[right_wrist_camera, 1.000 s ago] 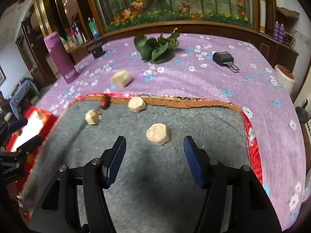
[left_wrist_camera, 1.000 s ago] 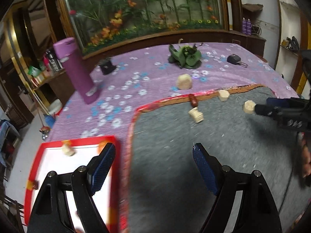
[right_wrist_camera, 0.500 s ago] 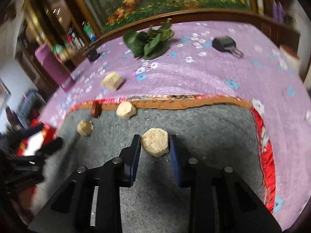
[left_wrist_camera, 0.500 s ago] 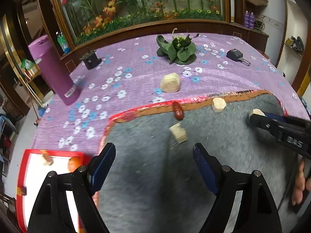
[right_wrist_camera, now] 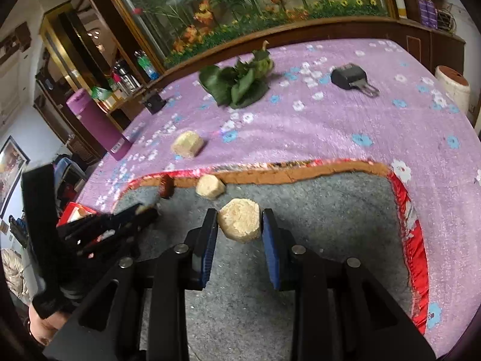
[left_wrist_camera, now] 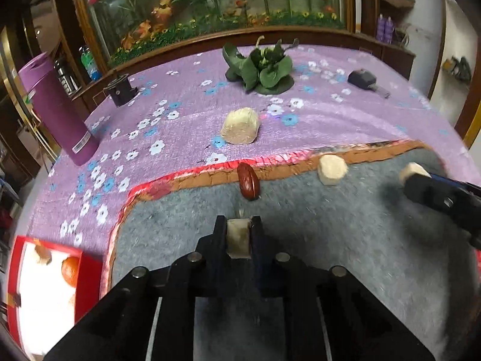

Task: Organize fruits
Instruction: 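Grasp a round cake with the right tool while the left tool grasps a cake cube, then carry both cakes over the white tray and open both tools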

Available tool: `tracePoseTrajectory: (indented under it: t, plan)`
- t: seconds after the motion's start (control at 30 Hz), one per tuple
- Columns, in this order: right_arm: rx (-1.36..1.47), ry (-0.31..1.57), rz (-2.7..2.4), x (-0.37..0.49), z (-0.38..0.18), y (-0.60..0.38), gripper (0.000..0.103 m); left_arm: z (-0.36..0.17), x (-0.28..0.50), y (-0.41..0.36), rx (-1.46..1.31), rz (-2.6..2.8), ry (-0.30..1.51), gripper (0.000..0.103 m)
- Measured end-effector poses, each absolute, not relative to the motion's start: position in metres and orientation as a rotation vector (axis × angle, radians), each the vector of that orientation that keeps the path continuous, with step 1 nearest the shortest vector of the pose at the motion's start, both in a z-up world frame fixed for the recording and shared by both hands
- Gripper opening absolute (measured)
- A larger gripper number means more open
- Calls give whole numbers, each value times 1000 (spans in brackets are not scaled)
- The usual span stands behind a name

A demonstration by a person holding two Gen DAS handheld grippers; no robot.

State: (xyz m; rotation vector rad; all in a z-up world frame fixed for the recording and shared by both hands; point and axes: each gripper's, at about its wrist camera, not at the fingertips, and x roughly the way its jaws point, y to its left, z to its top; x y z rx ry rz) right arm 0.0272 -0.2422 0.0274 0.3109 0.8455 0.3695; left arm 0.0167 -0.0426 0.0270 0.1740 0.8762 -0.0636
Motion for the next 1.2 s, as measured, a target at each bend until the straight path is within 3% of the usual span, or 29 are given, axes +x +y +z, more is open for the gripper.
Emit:
tracePoseTrajectory:
  t: [0.27,0.47,0.83,1.2]
  plan:
    - [268,701,454,7,50,-226,31,73,-43,-12,188,20,709,13]
    - [215,711,535,-11,61,-177,32,93,-79,32,168,118,628,14]
    - [259,656,753,-57,73,-49,32,88,-118,105,93,228,622,14]
    - [250,733,846,-70,53,30,32,73,-142,155,42,294,648,14]
